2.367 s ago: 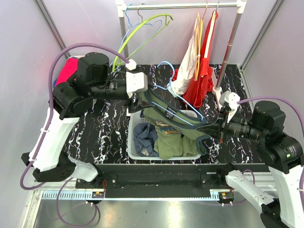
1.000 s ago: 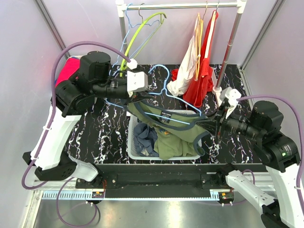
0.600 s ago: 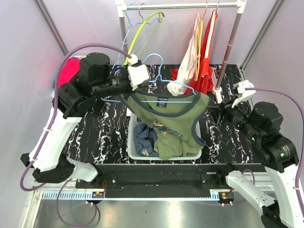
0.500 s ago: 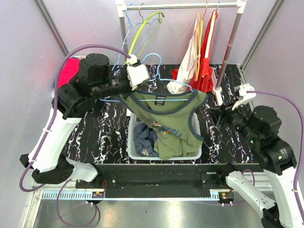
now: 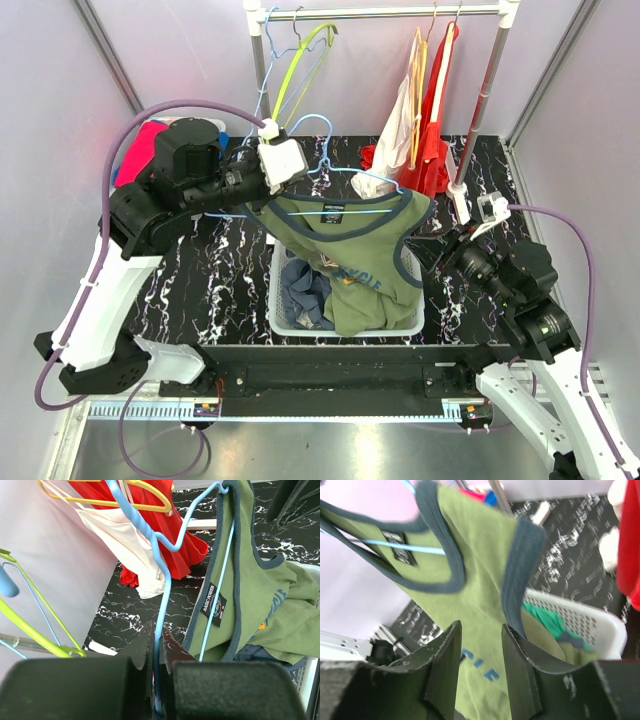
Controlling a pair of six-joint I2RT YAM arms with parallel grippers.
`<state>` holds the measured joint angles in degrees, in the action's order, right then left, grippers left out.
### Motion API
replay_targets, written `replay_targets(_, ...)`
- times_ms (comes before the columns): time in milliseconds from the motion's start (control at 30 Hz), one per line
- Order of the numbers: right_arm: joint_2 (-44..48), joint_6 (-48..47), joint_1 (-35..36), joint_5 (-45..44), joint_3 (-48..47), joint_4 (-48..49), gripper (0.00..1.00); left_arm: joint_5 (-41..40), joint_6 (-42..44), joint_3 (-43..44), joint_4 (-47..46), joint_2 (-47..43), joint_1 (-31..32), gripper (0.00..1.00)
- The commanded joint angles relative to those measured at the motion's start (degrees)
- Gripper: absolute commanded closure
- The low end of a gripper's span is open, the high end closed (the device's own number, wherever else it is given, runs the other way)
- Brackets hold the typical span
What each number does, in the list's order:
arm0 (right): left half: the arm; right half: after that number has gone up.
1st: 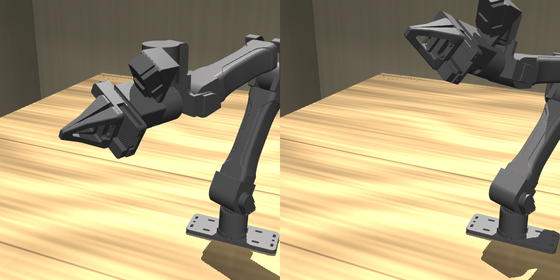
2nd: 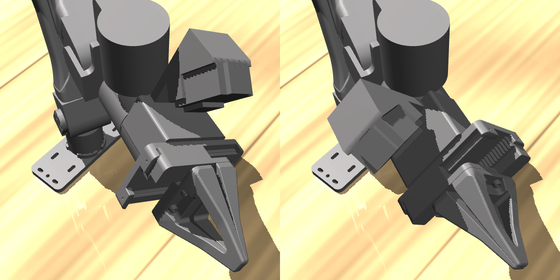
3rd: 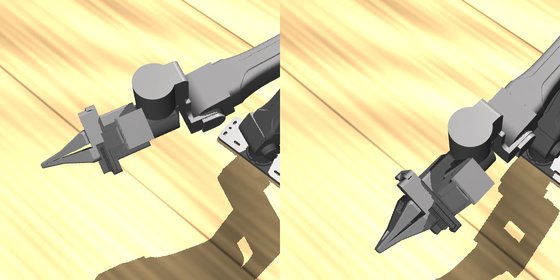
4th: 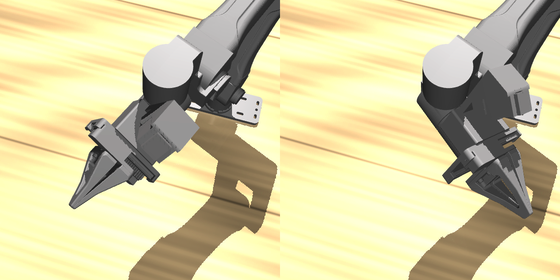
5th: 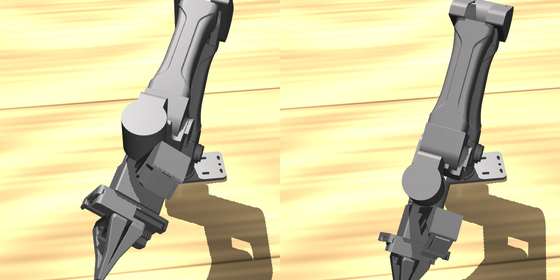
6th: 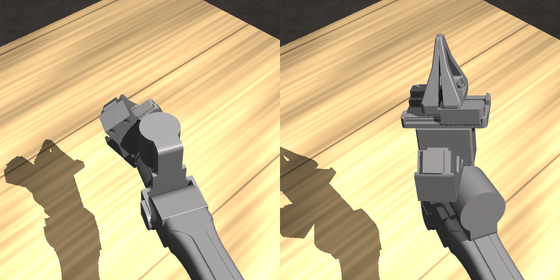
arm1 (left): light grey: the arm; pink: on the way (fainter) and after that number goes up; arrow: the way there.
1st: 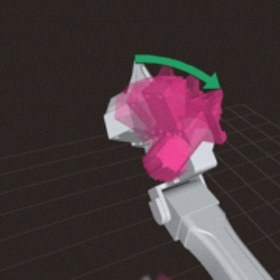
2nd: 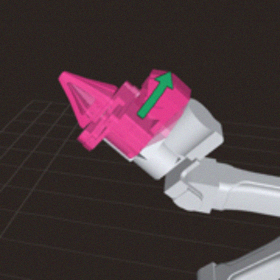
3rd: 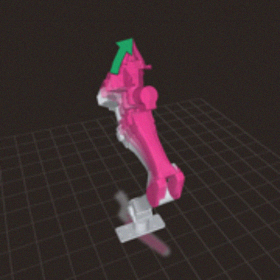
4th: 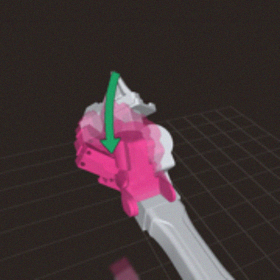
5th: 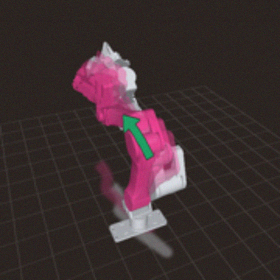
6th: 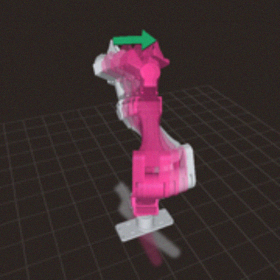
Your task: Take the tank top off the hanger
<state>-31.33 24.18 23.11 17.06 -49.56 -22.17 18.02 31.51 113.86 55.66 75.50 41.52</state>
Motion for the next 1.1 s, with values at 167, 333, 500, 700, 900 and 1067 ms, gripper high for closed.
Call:
replay_targets(167, -3.91, -0.19, 0.00, 0.52, -2.12, 9.96, 0.50, 0.88, 2.33, 1.36, -0.47, -2.64, -0.03, 1.00)
replay_targets(333, -3.83, -0.80, 0.00, 0.60, -2.38, 10.31, 0.43, -2.81, 5.31, 2.33, 2.25, -4.31, -0.03, 1.00)
replay_targets(500, -3.74, -1.60, 0.09, 1.57, -2.21, 11.27, 0.35, -2.90, 5.41, 2.77, 2.97, -4.93, -0.12, 1.00)
replay_targets(700, -4.18, 0.25, 0.00, 2.89, -1.15, 13.12, 0.36, -1.76, 4.88, 3.29, 3.05, -4.49, -0.12, 1.00)
replay_targets(900, -5.05, 2.00, 0.00, 4.03, -0.27, 15.58, 0.53, -0.88, 4.53, 3.21, 2.96, -4.23, -0.12, 1.00)
replay_targets(1067, -6.99, 2.97, 0.00, 4.91, -1.06, 15.67, 0.84, -1.41, 4.53, 2.77, 2.79, -4.14, -0.12, 0.99)
